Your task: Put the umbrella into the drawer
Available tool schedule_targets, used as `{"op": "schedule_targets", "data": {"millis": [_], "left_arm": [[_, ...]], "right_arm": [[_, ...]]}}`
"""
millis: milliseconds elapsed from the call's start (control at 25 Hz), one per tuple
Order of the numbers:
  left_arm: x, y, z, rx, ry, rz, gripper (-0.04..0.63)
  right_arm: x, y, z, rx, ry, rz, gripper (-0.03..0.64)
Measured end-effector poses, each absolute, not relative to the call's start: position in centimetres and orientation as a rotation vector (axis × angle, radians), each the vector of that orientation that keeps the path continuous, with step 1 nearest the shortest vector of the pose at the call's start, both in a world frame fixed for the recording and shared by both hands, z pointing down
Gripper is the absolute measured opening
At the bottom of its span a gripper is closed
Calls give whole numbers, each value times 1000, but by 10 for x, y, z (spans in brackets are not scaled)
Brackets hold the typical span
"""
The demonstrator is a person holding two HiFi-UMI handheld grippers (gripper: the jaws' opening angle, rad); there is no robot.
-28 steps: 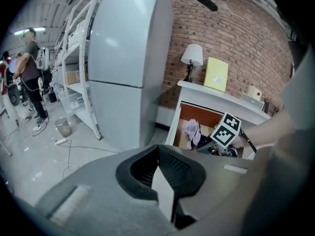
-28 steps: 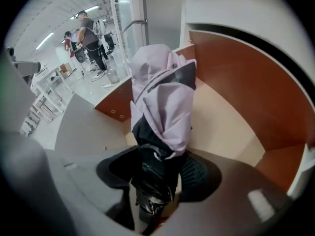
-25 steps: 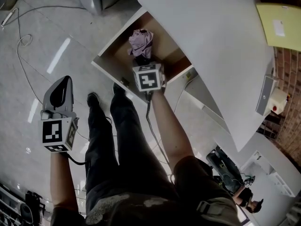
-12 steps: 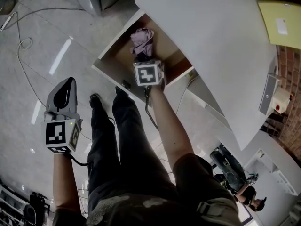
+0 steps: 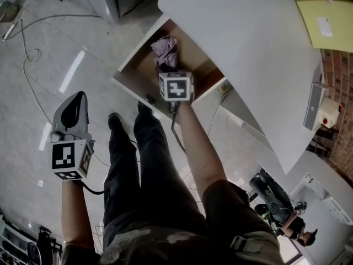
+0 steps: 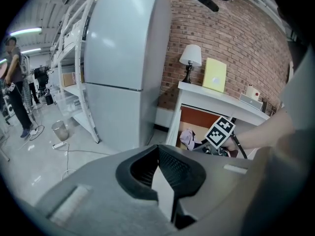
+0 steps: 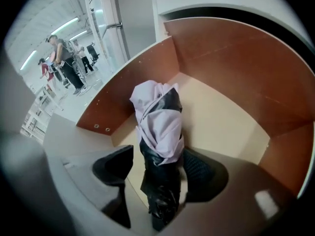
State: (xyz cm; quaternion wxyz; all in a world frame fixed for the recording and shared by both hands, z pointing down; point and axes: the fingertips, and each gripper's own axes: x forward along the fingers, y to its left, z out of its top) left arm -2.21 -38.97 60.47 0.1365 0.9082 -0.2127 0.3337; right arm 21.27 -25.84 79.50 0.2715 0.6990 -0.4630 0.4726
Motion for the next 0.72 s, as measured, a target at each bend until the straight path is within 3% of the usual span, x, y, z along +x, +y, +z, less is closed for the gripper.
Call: {"op": "schedule_targets", "data": {"millis": [720], "left_arm": [[-91, -397, 485, 2799, -603, 816, 9]], "right_arm": [[156, -257, 617, 2168, -1317, 1162, 327]]}}
